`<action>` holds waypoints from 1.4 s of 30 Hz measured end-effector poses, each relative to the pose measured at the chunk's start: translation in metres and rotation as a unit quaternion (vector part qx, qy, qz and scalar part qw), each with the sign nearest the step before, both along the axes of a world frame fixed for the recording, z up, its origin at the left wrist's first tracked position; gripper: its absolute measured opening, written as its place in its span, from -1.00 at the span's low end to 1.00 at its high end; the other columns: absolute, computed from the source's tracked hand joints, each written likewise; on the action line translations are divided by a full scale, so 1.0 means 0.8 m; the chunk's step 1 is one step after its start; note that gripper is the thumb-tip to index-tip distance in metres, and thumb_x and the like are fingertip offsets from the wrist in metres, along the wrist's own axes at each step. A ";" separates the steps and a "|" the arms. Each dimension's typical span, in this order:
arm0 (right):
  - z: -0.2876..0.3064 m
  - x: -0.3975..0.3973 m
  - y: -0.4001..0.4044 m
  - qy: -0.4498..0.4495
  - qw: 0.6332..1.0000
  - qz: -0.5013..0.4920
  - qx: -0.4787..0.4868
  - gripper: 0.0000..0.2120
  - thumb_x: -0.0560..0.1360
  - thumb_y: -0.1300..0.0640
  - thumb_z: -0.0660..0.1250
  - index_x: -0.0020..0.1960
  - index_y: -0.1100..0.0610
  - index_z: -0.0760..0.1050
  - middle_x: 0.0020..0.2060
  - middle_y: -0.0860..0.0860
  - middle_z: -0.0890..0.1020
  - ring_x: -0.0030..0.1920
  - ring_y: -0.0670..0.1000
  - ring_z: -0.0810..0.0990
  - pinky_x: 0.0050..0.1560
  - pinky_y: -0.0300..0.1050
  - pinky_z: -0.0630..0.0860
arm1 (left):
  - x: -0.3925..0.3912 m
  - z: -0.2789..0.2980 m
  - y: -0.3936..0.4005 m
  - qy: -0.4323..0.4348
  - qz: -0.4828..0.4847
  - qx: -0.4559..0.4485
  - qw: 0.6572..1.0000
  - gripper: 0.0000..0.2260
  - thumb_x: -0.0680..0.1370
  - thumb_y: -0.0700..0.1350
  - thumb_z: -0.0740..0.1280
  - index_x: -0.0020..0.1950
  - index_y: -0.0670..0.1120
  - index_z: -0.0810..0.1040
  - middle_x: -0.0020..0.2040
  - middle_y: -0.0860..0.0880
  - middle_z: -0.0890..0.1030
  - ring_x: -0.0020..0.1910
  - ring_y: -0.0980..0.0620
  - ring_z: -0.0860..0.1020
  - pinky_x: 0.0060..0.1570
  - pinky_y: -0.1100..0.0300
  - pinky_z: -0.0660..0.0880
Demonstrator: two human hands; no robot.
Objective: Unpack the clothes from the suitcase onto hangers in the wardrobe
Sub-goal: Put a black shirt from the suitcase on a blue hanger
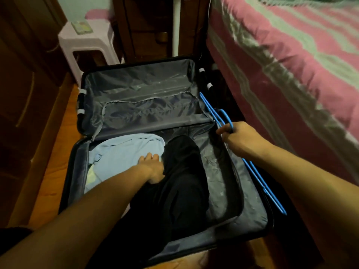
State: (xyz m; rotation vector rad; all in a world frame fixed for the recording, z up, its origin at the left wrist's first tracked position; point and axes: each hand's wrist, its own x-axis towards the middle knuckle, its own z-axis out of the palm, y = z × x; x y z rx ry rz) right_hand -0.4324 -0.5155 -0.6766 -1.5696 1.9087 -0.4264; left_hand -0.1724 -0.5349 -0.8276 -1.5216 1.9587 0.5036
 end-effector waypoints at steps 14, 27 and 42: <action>0.061 0.026 -0.064 -0.150 0.985 -0.032 -0.077 -0.83 0.54 0.31 0.31 0.06 0.16 0.63 -0.27 0.06 0.61 -0.27 0.03 0.53 -0.16 -0.13 0.42 | 0.041 0.507 -0.107 0.223 -0.173 -0.565 0.776 -0.65 0.64 0.17 0.09 0.01 -0.06 0.51 -0.07 -0.22 0.64 -0.10 -0.30 0.60 -0.19 -0.11 0.54; 0.077 0.042 -0.066 -0.171 0.982 -0.048 -0.060 -0.72 0.58 0.41 0.21 0.25 0.52 0.44 -0.33 0.20 0.45 -0.47 -0.11 0.43 -0.43 -0.25 0.34 | 0.096 0.298 0.017 0.179 -0.147 -0.267 0.935 -0.81 0.65 0.10 0.19 0.00 0.01 0.47 -0.05 -0.09 0.62 -0.06 -0.17 0.60 -0.14 -0.02 0.52; -0.021 0.123 0.006 -0.062 0.955 0.290 0.023 -0.21 0.32 0.21 0.62 0.48 0.09 0.37 0.18 -0.03 0.51 0.05 -0.30 0.50 0.14 -0.50 0.35 | 0.080 0.185 0.108 0.379 -0.038 -0.227 0.897 -0.66 0.54 -0.08 0.12 0.25 0.10 0.54 -0.01 -0.01 0.61 -0.03 -0.09 0.57 -0.04 -0.05 0.53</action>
